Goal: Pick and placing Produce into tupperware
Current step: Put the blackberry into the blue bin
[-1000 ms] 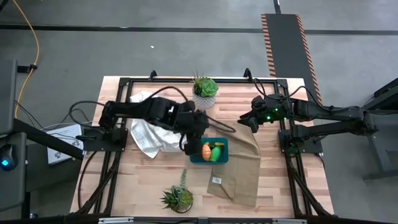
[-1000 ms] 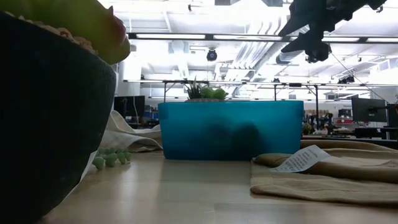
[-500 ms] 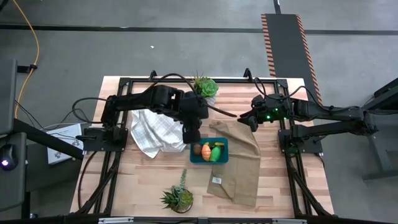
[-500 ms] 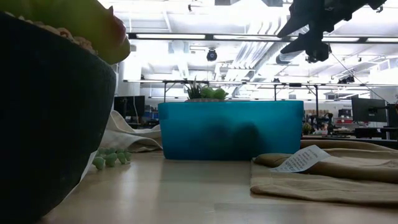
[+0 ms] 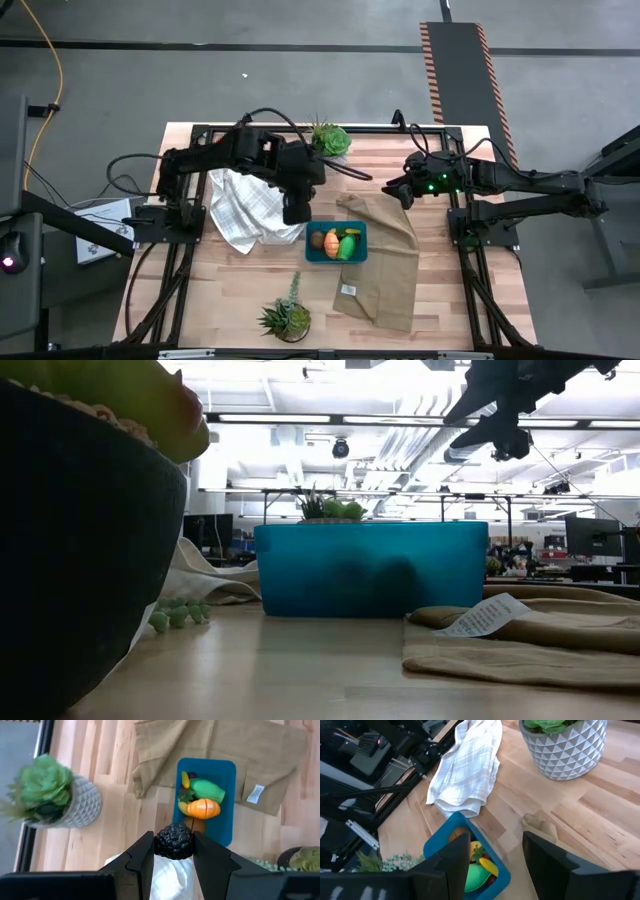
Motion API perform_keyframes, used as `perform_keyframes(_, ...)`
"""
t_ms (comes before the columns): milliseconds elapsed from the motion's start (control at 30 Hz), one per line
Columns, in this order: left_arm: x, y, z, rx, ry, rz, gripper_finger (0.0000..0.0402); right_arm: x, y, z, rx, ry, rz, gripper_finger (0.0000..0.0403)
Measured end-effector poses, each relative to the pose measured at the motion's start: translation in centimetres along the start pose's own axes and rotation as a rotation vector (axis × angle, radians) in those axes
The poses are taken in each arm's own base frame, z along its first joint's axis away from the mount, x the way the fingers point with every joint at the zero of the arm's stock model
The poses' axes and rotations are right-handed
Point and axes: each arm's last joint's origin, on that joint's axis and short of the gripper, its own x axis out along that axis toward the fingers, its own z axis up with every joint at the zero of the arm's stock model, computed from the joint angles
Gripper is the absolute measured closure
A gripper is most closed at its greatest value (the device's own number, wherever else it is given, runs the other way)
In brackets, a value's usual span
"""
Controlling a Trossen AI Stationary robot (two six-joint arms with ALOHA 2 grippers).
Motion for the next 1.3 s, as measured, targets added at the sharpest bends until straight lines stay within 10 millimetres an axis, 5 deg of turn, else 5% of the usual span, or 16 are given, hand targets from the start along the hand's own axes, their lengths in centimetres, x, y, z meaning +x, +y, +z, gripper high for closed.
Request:
perform_keyframes(367, -4.9, 1.7, -2.7, -0.052, -0.082, 0.043, 0.0291, 0.0, 0.0, 0.0, 0.028, -0.012, -0.011, 0.0229)
perform_keyframes(600, -6.0, 2.1, -4.9, -0.081, -0.120, 0.049, 0.0291, 0.0, -0.1, 0.1, 0.045, -0.041, -0.041, 0.0229)
perform_keyframes(867, -3.5, 1.9, -8.3, -0.121, -0.151, 0.008, 0.0291, 0.0, -0.1, 0.2, 0.069, -0.053, -0.046, 0.0229)
perform_keyframes(1300, 6.1, 0.6, -13.8, -0.120, -0.240, -0.193, 0.0291, 0.0, -0.2, 0.3, 0.115, -0.095, -0.087, 0.0229)
